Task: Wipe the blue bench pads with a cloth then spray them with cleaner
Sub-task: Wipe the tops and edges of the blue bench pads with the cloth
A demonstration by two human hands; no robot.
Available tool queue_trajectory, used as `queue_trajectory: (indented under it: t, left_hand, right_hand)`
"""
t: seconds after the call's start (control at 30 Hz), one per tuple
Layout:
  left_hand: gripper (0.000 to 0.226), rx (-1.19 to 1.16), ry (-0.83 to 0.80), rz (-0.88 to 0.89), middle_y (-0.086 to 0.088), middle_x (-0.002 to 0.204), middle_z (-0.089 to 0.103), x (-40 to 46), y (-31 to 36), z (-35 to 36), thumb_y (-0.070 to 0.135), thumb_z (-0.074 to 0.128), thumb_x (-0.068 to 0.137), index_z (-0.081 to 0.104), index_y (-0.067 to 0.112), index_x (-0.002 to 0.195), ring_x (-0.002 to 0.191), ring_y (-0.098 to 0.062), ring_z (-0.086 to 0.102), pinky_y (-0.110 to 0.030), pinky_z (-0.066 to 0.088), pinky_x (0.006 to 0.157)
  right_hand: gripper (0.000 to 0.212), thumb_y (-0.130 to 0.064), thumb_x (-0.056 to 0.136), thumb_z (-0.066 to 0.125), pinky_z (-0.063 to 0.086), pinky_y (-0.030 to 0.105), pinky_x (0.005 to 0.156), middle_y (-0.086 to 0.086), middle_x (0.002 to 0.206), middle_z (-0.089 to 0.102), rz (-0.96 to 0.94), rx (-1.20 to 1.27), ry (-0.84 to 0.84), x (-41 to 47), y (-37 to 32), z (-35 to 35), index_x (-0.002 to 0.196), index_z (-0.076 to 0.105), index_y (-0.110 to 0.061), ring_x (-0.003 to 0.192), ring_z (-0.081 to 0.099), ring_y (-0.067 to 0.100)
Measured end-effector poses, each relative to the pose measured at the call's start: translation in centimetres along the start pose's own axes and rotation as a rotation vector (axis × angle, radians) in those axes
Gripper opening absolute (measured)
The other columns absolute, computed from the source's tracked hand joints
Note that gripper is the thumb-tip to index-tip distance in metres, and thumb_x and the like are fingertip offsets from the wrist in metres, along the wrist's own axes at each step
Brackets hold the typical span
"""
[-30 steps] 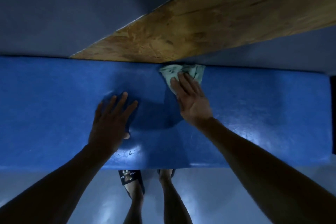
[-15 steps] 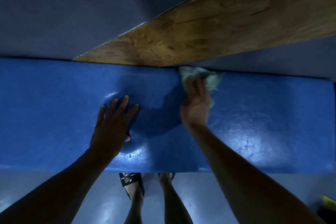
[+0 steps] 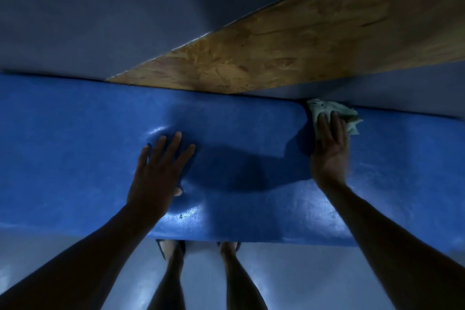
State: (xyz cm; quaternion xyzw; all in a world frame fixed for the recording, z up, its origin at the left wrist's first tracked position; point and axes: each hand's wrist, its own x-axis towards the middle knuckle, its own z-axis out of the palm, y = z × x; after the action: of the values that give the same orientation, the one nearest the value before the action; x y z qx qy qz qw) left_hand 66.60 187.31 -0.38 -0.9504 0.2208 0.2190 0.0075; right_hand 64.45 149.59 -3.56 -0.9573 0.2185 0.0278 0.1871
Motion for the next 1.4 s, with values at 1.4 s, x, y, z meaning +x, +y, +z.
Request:
queue_trajectory:
  t: [1.4]
  left_hand:
    - [0.099,-0.059,0.092,0.080,-0.006,0.156,0.039,0.1,-13.6,-1.1,0.034,0.093,0.054,0.050,0.026,0.142,0.138,-0.036,0.042,-0.061,0.030,0.112]
  right_hand:
    - [0.058,-0.014,0.100,0.043,0.026,0.057,0.118,0.011,0.164,0.025,-0.116,-0.171,-0.117,-2.7,-13.7,4.5,0.156,0.033,-0.027,0.151,0.021,0.031]
